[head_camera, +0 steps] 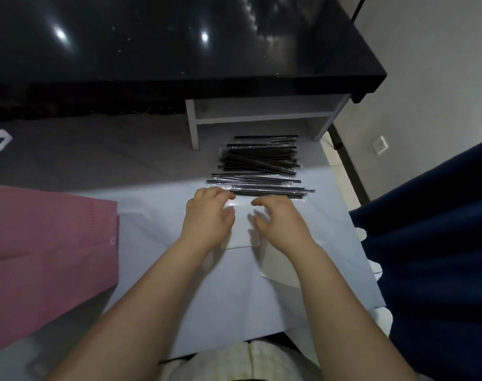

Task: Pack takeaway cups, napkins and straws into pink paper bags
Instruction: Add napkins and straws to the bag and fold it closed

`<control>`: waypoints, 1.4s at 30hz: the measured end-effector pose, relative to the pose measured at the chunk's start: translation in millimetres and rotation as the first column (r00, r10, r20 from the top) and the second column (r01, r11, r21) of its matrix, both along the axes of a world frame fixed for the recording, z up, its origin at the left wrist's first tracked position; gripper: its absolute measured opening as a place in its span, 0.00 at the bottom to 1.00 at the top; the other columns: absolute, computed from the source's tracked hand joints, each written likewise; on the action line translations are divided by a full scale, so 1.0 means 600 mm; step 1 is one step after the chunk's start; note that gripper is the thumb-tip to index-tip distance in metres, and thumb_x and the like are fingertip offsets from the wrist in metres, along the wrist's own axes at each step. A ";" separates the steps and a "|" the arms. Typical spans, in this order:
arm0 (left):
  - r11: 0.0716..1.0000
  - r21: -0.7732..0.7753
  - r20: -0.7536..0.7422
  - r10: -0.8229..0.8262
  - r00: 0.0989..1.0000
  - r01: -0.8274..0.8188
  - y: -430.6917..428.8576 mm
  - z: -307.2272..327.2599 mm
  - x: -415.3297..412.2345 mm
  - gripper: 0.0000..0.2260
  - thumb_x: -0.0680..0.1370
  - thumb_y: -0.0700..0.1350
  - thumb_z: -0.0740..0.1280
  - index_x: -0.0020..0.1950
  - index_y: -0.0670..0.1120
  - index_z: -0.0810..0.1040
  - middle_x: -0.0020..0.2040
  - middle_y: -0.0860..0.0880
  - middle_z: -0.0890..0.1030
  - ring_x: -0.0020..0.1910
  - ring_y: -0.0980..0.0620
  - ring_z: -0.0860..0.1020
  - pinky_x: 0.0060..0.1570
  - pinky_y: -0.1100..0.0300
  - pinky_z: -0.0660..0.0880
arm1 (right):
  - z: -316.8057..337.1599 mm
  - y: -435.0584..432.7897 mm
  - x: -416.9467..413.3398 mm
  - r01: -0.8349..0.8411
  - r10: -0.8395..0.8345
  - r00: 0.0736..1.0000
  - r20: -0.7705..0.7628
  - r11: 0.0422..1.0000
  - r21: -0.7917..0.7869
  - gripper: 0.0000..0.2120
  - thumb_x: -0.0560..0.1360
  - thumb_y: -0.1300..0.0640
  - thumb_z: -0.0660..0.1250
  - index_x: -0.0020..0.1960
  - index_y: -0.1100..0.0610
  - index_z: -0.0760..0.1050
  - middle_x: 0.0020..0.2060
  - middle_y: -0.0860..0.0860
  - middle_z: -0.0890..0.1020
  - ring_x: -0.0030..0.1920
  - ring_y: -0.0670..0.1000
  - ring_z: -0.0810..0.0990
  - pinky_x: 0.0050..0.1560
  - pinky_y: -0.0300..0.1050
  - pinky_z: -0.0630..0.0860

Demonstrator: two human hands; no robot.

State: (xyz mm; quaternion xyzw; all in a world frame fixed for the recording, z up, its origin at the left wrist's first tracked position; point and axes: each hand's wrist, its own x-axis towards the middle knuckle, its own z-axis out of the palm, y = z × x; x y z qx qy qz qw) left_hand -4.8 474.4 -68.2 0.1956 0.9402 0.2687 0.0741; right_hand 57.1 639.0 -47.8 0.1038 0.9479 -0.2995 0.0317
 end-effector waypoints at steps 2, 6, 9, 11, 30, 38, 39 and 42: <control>0.999 0.004 -0.007 0.054 0.998 -0.054 0.015 0.002 -0.008 0.14 0.76 0.46 0.67 0.62 0.51 0.78 0.62 0.51 0.77 0.64 0.47 0.68 0.58 0.54 0.64 | 0.001 0.018 -0.025 -0.074 0.074 0.997 0.008 0.997 0.009 0.14 0.76 0.55 0.68 0.61 0.53 0.78 0.58 0.50 0.79 0.63 0.52 0.71 0.61 0.47 0.70; 0.994 -0.001 -0.028 0.107 0.994 -0.107 0.047 0.010 -0.011 0.13 0.75 0.45 0.69 0.59 0.51 0.80 0.59 0.51 0.78 0.60 0.46 0.71 0.56 0.53 0.67 | 0.007 0.062 -0.076 -0.173 0.177 0.984 -0.021 0.977 0.123 0.15 0.74 0.56 0.69 0.61 0.54 0.78 0.58 0.51 0.80 0.61 0.55 0.71 0.61 0.49 0.68; 0.990 -0.017 -0.057 0.142 0.988 -0.143 0.071 0.012 -0.022 0.12 0.74 0.44 0.70 0.57 0.50 0.82 0.59 0.50 0.79 0.60 0.44 0.72 0.56 0.52 0.68 | 0.001 0.095 -0.111 -0.150 0.160 0.987 -0.015 0.952 0.268 0.15 0.75 0.55 0.67 0.61 0.51 0.77 0.60 0.48 0.78 0.61 0.55 0.68 0.58 0.49 0.63; 0.985 -0.004 -0.073 0.171 0.983 -0.172 0.084 0.013 -0.029 0.11 0.73 0.43 0.71 0.55 0.49 0.83 0.59 0.48 0.79 0.60 0.43 0.72 0.56 0.52 0.68 | -0.008 0.111 -0.127 -0.128 0.137 0.991 -0.012 0.949 0.290 0.15 0.76 0.55 0.65 0.62 0.51 0.77 0.61 0.48 0.76 0.62 0.56 0.66 0.57 0.50 0.61; 0.963 -0.042 -0.111 0.261 0.959 -0.267 0.111 0.013 -0.068 0.11 0.71 0.38 0.72 0.53 0.45 0.84 0.56 0.45 0.81 0.56 0.38 0.74 0.57 0.47 0.71 | -0.050 0.153 -0.210 -0.191 0.197 0.980 0.006 0.946 0.261 0.20 0.72 0.47 0.71 0.63 0.48 0.78 0.61 0.52 0.75 0.63 0.61 0.65 0.62 0.54 0.57; 0.968 -0.052 -0.115 0.239 0.964 -0.246 0.110 0.023 -0.070 0.11 0.74 0.43 0.72 0.56 0.45 0.84 0.58 0.45 0.80 0.59 0.40 0.72 0.58 0.45 0.71 | -0.045 0.147 -0.208 -0.157 0.169 0.985 -0.040 0.965 0.210 0.09 0.75 0.56 0.68 0.54 0.55 0.81 0.54 0.55 0.78 0.60 0.60 0.70 0.60 0.53 0.63; 0.968 -0.049 -0.122 0.238 0.964 -0.245 0.108 0.026 -0.069 0.11 0.74 0.43 0.71 0.56 0.45 0.83 0.58 0.46 0.80 0.60 0.40 0.72 0.58 0.45 0.71 | -0.042 0.147 -0.208 -0.159 0.172 0.984 -0.050 0.966 0.204 0.09 0.75 0.56 0.67 0.54 0.56 0.81 0.55 0.56 0.79 0.60 0.60 0.71 0.60 0.53 0.64; 0.969 -0.027 -0.160 0.239 0.958 -0.246 0.102 0.035 -0.066 0.10 0.74 0.42 0.71 0.56 0.45 0.83 0.57 0.47 0.80 0.59 0.41 0.72 0.58 0.45 0.71 | -0.027 0.147 -0.204 -0.164 0.182 0.979 -0.092 0.971 0.172 0.08 0.78 0.57 0.65 0.54 0.58 0.78 0.53 0.57 0.81 0.57 0.61 0.74 0.56 0.53 0.67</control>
